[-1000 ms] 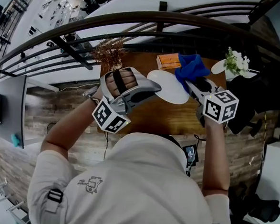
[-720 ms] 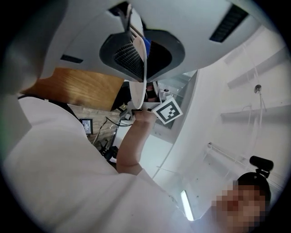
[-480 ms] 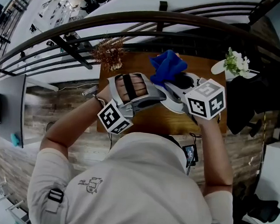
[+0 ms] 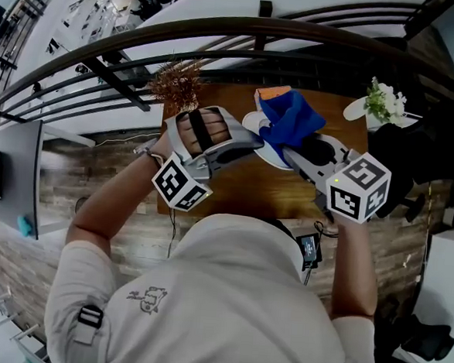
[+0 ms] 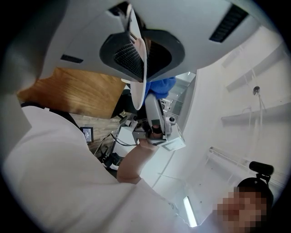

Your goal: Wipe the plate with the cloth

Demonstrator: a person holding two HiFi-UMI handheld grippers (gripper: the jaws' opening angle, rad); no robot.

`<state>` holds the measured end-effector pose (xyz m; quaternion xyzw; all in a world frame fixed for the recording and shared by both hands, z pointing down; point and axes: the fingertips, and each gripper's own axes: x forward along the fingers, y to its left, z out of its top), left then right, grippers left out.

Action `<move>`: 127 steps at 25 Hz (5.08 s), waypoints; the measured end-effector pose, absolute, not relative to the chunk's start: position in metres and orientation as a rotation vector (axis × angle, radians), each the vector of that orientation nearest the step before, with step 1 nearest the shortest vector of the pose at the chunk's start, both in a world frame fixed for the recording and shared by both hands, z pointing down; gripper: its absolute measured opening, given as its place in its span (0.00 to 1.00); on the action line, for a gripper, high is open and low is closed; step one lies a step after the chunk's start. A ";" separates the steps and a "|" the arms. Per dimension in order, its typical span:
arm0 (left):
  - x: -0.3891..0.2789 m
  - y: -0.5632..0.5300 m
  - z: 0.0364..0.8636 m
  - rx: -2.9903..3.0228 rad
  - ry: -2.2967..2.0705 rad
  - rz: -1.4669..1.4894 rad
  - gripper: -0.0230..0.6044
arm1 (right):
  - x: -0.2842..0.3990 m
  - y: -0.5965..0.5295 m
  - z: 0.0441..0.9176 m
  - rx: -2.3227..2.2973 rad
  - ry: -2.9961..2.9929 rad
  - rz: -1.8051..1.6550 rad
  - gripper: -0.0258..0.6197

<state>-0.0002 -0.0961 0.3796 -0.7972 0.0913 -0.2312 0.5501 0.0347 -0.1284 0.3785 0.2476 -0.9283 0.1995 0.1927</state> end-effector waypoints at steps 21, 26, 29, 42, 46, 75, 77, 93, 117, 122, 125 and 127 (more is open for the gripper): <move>0.006 -0.058 0.362 -1.849 0.126 -0.436 0.07 | 0.034 -0.170 0.417 0.631 -2.477 0.588 0.22; 0.010 -0.059 0.362 -1.867 0.128 -0.435 0.07 | 0.011 -0.163 0.398 0.582 -2.515 0.526 0.22; 0.009 -0.065 0.368 -1.868 0.140 -0.450 0.07 | 0.004 -0.156 0.388 0.574 -2.542 0.524 0.22; -0.014 -0.111 0.381 -1.851 0.217 -0.534 0.07 | 0.041 -0.144 0.392 0.658 -2.560 0.638 0.22; -0.015 -0.113 0.374 -1.846 0.246 -0.532 0.07 | 0.068 -0.150 0.409 0.726 -2.517 0.677 0.22; -0.001 -0.096 0.397 -1.868 0.195 -0.568 0.07 | 0.028 -0.144 0.414 0.583 -2.479 0.602 0.22; -0.002 -0.096 0.396 -1.880 0.200 -0.562 0.07 | 0.044 -0.144 0.423 0.605 -2.458 0.642 0.22; 0.012 -0.176 0.463 -2.621 0.549 -0.786 0.06 | 0.141 -0.179 0.459 1.206 -2.498 0.409 0.22; 0.066 -0.171 0.700 -3.674 1.425 -0.777 0.06 | 0.157 -0.153 0.663 1.019 -2.386 0.764 0.22; 0.064 -0.157 0.755 -3.808 1.694 -0.648 0.06 | 0.159 -0.150 0.708 0.986 -2.334 0.815 0.22; 0.066 -0.142 0.784 -3.876 1.878 -0.550 0.07 | 0.159 -0.141 0.728 0.950 -2.316 0.839 0.22; 0.068 -0.134 0.800 -3.904 1.958 -0.497 0.07 | 0.158 -0.135 0.740 0.925 -2.306 0.849 0.22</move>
